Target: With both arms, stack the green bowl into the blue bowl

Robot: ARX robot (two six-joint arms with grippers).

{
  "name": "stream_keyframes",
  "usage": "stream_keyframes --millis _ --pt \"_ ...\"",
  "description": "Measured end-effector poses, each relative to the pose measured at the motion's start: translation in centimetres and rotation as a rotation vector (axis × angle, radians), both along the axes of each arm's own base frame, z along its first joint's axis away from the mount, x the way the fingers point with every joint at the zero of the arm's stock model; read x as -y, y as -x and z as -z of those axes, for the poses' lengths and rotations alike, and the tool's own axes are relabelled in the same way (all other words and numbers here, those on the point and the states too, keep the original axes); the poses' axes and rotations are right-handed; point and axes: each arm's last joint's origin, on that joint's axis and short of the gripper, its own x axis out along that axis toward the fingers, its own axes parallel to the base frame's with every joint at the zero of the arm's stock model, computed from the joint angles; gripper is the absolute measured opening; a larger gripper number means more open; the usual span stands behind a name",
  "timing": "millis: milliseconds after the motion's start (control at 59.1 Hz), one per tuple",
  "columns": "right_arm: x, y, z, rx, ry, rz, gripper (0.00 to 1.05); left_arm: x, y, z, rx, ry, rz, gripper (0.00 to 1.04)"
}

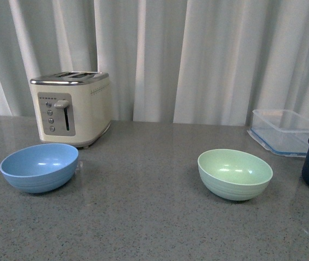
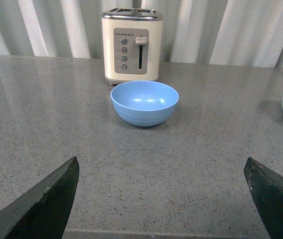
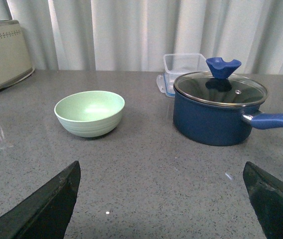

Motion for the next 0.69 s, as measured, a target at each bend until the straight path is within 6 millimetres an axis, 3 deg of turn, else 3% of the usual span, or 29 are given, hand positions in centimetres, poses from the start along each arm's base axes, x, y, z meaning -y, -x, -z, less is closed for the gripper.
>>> stream_keyframes --millis 693 --pt "0.00 0.00 0.00 0.000 0.000 0.000 0.95 0.00 0.00 0.00 0.000 0.000 0.000 0.98"
